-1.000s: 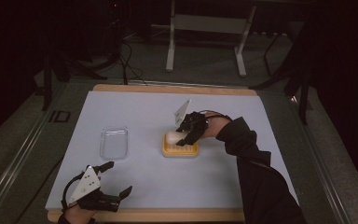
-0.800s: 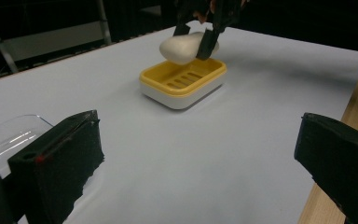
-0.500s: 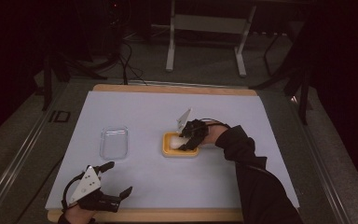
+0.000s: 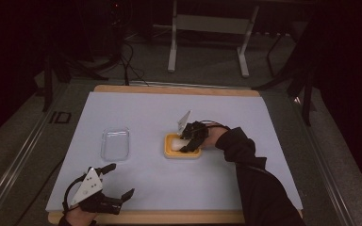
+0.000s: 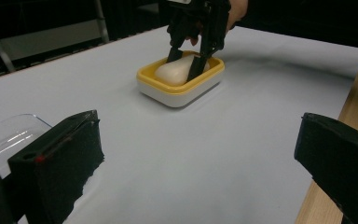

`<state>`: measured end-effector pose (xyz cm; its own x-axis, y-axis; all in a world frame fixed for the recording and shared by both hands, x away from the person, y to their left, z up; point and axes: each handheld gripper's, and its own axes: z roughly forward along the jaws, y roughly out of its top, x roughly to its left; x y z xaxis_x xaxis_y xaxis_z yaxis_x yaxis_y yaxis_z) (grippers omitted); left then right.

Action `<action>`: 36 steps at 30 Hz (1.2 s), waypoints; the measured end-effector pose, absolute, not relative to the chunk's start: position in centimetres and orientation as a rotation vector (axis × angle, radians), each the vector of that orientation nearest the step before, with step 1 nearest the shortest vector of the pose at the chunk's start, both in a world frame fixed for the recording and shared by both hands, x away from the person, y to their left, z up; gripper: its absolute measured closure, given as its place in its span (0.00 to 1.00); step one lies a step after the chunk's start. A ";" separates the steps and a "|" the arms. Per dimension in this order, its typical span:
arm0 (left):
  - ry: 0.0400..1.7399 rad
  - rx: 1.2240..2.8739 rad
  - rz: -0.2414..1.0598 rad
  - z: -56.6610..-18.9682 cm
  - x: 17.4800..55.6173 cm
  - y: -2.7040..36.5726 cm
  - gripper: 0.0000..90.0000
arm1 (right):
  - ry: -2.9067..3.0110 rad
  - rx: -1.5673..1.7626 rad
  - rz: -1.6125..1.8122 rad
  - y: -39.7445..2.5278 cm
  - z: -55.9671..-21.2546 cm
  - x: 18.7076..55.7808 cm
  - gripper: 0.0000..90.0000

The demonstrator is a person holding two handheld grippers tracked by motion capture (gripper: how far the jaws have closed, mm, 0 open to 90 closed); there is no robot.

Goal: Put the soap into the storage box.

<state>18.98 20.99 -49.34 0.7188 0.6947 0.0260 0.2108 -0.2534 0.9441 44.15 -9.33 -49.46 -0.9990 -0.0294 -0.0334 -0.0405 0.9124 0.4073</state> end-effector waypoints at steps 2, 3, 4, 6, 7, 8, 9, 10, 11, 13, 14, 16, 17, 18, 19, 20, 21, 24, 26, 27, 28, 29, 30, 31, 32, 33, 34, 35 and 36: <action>0.712 1.809 0.541 -49.3 19.0 21.0 0.01 | 3.050 -0.058 0.625 -9.2 -49.4 44.1 0.55; 0.711 1.809 0.540 -49.3 19.0 21.0 0.01 | 3.051 -0.061 0.612 -9.0 -49.4 44.1 0.54; 0.711 1.810 0.541 -49.3 19.0 21.0 0.01 | 3.052 -0.066 0.592 -8.9 -49.5 44.1 0.53; 0.712 1.810 0.541 -49.3 19.0 21.0 0.01 | 3.048 -0.065 0.581 -8.6 -49.4 43.9 0.52; 0.712 1.809 0.540 -49.3 19.0 21.0 0.01 | 3.046 -0.074 0.576 -8.5 -49.4 43.9 0.52; 0.711 1.809 0.541 -49.3 19.0 21.0 0.01 | 3.054 -0.068 0.567 -8.4 -49.3 43.9 0.52; 0.711 1.809 0.541 -49.3 19.0 21.0 0.01 | 3.052 -0.075 0.560 -8.3 -49.2 43.9 0.51; 0.711 1.809 0.541 -49.3 19.0 21.0 0.01 | 3.041 -0.084 0.550 -8.2 -49.1 43.8 0.51; 0.711 1.809 0.541 -49.3 19.0 21.0 0.01 | 3.041 -0.084 0.550 -8.2 -49.1 43.8 0.51; 0.711 1.809 0.541 -49.3 19.0 21.0 0.01 | 3.035 -0.087 0.540 -8.2 -48.5 43.8 0.50; 0.710 1.808 0.541 -49.3 19.0 21.0 0.01 | 3.032 -0.082 0.548 -8.2 -48.2 43.8 0.50; 0.710 1.809 0.541 -49.3 19.0 21.0 0.01 | 3.034 -0.058 0.577 -8.3 -47.5 43.9 0.50; 0.710 1.809 0.541 -49.3 19.0 21.0 0.01 | 3.039 -0.039 0.583 -8.3 -47.0 43.8 0.51; 0.710 1.809 0.542 -49.3 19.0 21.0 0.01 | 3.044 -0.025 0.589 -8.3 -46.6 43.8 0.51; 0.710 1.809 0.541 -49.3 19.0 21.0 0.01 | 3.045 -0.015 0.591 -8.4 -46.3 43.7 0.51; 0.710 1.809 0.542 -49.3 19.0 21.0 0.01 | 3.043 -0.015 0.591 -8.4 -45.9 43.6 0.51; 0.710 1.810 0.543 -49.3 19.0 21.0 0.01 | 3.047 -0.004 0.589 -8.4 -45.6 43.5 0.51; 0.712 1.811 0.542 -49.3 19.0 20.9 0.01 | 3.044 0.014 0.580 -8.7 -44.9 43.4 0.51; 0.713 1.812 0.542 -49.4 19.0 20.9 0.01 | 3.044 0.050 0.576 -8.9 -44.4 43.2 0.50; 0.714 1.812 0.541 -49.4 19.0 20.9 0.01 | 3.045 0.081 0.585 -9.1 -44.2 43.1 0.48; 0.712 1.812 0.542 -49.4 19.0 20.9 0.01 | 3.038 0.105 0.598 -9.2 -44.1 43.1 0.42; 0.712 1.814 0.541 -49.4 19.0 20.9 0.01 | 3.023 0.146 0.591 -9.3 -43.9 43.1 0.37; 0.713 1.814 0.539 -49.4 19.0 20.9 0.01 | 3.011 0.185 0.583 -9.5 -43.8 43.1 0.36; 0.712 1.815 0.540 -49.4 19.0 20.9 0.01 | 2.996 0.224 0.578 -9.7 -43.7 43.0 0.36; 0.711 1.817 0.542 -49.4 19.0 20.9 0.01 | 2.982 0.251 0.579 -9.9 -43.6 43.0 0.34; 0.711 1.816 0.542 -49.4 19.0 20.9 0.01 | 2.955 0.292 0.583 -10.1 -43.5 42.9 0.34; 0.712 1.815 0.543 -49.4 19.0 20.9 0.01 | 2.912 0.338 0.586 -10.5 -43.4 42.8 0.33; 0.713 1.813 0.542 -49.4 19.0 20.9 0.01 | 2.899 0.363 0.593 -10.8 -43.3 42.8 0.32; 0.714 1.812 0.542 -49.4 19.0 20.9 0.01 | 2.885 0.389 0.614 -11.2 -43.2 42.7 0.32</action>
<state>19.02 20.90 -49.38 0.7179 0.6956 0.0271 0.2132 -0.2567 0.9427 42.70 -11.20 -43.24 -0.9523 0.2857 -0.1071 0.2173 0.8815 0.4192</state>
